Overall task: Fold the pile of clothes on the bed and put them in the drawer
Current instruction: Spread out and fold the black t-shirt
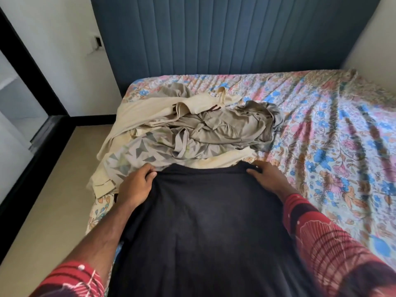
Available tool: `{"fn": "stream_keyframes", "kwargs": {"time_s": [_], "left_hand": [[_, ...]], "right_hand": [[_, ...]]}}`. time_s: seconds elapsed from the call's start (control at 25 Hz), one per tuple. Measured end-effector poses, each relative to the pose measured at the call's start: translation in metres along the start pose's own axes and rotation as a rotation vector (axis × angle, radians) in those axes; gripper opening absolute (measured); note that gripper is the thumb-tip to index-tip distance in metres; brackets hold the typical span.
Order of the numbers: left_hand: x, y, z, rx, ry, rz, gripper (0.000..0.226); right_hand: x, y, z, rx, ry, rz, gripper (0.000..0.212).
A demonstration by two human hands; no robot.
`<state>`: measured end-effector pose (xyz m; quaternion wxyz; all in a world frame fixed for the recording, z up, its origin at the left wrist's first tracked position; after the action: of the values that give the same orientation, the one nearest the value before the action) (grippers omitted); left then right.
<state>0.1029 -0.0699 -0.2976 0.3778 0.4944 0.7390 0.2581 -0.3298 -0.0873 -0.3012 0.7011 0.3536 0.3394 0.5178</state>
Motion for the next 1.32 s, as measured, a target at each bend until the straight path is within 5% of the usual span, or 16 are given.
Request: {"fn": "stream_keyframes", "kwargs": {"time_s": [0.16,0.28,0.4,0.48,0.56,0.64,0.72,0.8,0.92,1.04,1.16,1.24,1.32], "left_hand": [[0.000,0.000,-0.004,-0.003,0.008,0.026,0.015],[0.008,0.029,0.020,-0.210,0.145,-0.012,0.042],[0.026,0.046,0.056,-0.099,0.353,0.202,0.043],[0.041,0.046,0.057,0.158,0.450,0.396,0.021],[0.041,0.055,0.055,0.376,0.538,0.372,0.014],[0.035,0.065,0.057,0.478,0.585,0.245,0.020],[0.040,0.068,0.064,0.325,0.600,0.212,0.037],[0.058,0.074,0.080,0.087,0.654,0.285,0.053],[0.080,0.090,0.101,0.068,0.760,0.329,0.039],[0.076,0.096,0.095,0.435,0.827,0.186,0.009],[0.072,0.098,0.098,0.624,0.892,-0.058,0.010],[0.085,0.093,0.111,0.551,0.960,-0.088,0.021],[0.102,0.081,0.128,0.552,1.037,-0.040,0.050]], "right_hand": [[-0.008,0.001,0.004,-0.044,-0.007,0.116,0.036],[0.001,0.025,-0.013,0.118,-0.128,0.424,0.055],[0.038,0.055,-0.062,0.095,-0.321,0.648,0.069],[0.046,0.065,-0.076,-0.296,-0.397,0.558,0.064],[0.049,0.072,-0.075,-0.643,-0.468,0.430,0.043],[0.040,0.084,-0.083,-0.555,-0.407,0.225,0.035],[0.035,0.104,-0.101,-0.298,-0.323,0.031,0.053],[0.046,0.101,-0.121,-0.371,-0.473,0.117,0.065],[0.071,0.090,-0.112,-0.504,-0.473,0.342,0.059],[0.066,0.096,-0.115,-0.817,-0.512,-0.008,0.038],[0.074,0.101,-0.135,-0.689,-0.624,-0.435,0.032],[0.081,0.091,-0.138,-0.523,-0.650,-0.349,0.059],[0.089,0.080,-0.131,-0.538,-0.650,-0.082,0.073]]}}
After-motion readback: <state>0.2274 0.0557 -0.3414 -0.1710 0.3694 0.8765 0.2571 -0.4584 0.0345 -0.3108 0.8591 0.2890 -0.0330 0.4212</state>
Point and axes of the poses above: each hand's wrist, its own x-axis away from the middle knuckle, its own y-axis out of the back of the hand, z = x × y, the point moved 10 cm from there along -x, towards the middle knuckle, and after that the axes turned 15 degrees about -z, right-handed, at the moved point
